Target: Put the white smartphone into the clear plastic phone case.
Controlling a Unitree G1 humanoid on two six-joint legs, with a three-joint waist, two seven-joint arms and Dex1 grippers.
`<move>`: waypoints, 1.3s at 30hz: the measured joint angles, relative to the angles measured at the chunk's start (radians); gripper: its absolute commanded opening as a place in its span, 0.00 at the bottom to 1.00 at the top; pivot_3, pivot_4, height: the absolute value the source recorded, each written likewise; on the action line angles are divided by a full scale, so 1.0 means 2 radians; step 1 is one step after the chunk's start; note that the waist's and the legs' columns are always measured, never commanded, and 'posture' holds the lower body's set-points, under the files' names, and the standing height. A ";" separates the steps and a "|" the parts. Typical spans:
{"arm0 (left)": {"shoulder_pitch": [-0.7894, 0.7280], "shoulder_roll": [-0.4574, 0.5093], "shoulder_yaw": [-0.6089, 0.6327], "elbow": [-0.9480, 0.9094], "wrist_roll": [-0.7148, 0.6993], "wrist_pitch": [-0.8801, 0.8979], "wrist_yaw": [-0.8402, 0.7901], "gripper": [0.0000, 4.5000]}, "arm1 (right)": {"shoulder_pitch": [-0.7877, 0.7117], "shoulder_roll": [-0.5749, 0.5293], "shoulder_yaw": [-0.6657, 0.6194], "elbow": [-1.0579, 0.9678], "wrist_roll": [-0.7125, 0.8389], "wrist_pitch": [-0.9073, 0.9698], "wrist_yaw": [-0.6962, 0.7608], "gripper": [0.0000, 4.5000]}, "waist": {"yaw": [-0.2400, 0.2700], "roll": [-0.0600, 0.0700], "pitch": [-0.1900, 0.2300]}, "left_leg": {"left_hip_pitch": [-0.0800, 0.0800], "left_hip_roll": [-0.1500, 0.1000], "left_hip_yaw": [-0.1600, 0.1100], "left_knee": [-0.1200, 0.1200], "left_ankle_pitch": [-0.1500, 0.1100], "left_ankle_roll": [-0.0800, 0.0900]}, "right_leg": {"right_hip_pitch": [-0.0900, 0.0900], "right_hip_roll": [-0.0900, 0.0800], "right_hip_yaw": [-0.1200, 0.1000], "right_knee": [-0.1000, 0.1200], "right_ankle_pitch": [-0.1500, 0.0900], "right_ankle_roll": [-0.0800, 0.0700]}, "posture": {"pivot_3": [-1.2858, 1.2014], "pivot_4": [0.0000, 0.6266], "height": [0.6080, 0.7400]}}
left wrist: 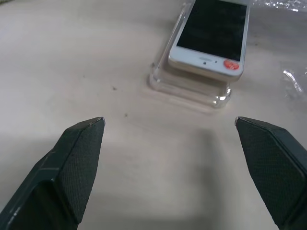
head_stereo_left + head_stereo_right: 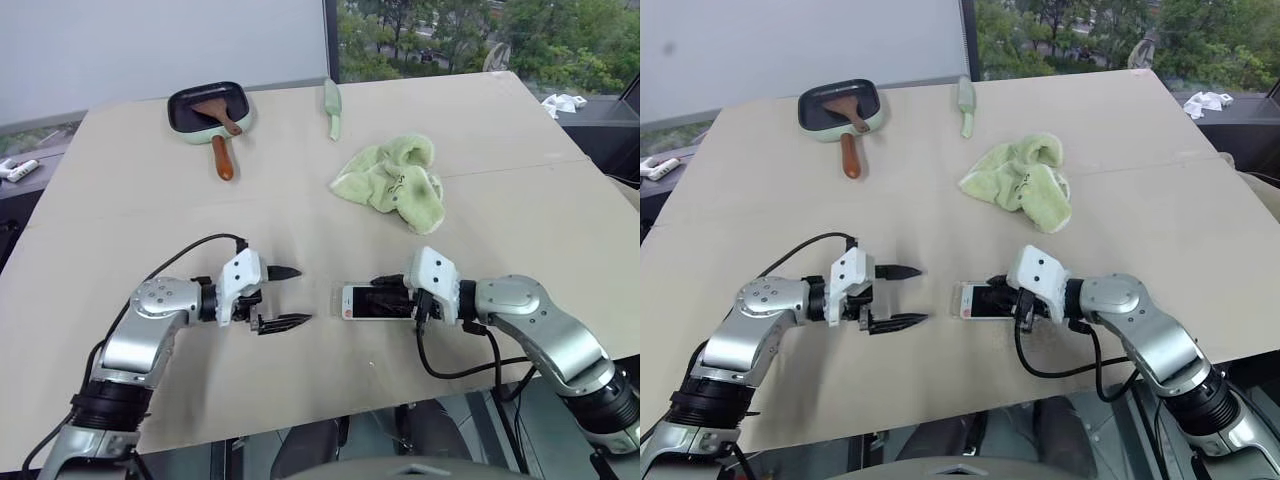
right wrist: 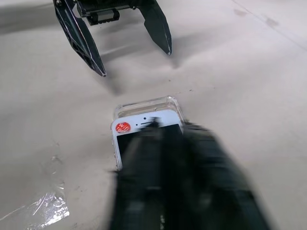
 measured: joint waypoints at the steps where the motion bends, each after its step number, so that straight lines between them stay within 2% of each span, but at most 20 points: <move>1: -0.006 -0.003 -0.009 0.001 0.004 -0.001 0.000 1.00 | -0.003 0.002 0.003 0.003 -0.001 0.005 0.001 0.03 | 0.001 0.000 0.000 | 0.000 0.000 0.000 0.000 0.000 0.000 | 0.000 0.000 0.000 0.000 0.000 0.000 | 0.52 0.24 1.00; 13: -0.070 -0.024 -0.065 0.028 0.038 -0.018 0.002 1.00 | -0.017 0.014 0.025 0.029 -0.012 0.023 0.019 0.03 | -0.004 0.000 0.000 | 0.000 0.000 0.000 0.000 0.000 0.000 | 0.000 0.000 0.000 0.000 0.000 0.000 | 0.52 0.24 1.00; 19: -0.074 -0.023 -0.065 0.038 0.044 -0.029 -0.002 1.00 | -0.017 0.021 0.035 0.044 -0.009 0.013 0.039 0.03 | -0.009 0.000 0.000 | 0.000 0.000 0.000 0.000 0.000 0.000 | 0.000 0.000 0.000 0.000 0.000 0.000 | 0.52 0.24 1.00; 25: -0.083 -0.035 -0.065 0.029 0.023 -0.007 -0.009 1.00 | -0.021 0.028 0.040 0.070 -0.030 0.002 0.036 0.03 | -0.011 0.000 0.000 | 0.000 0.000 0.000 0.000 0.000 0.000 | 0.000 0.000 0.000 0.000 0.000 0.000 | 0.52 0.24 1.00; 39: -0.083 -0.034 -0.066 0.036 0.040 -0.012 -0.008 1.00 | -0.038 0.043 0.053 0.087 -0.062 -0.002 0.025 0.03 | -0.013 0.000 0.000 | 0.000 0.000 0.000 0.000 0.000 0.000 | 0.000 0.000 0.000 0.001 0.000 0.000 | 0.52 0.24 1.00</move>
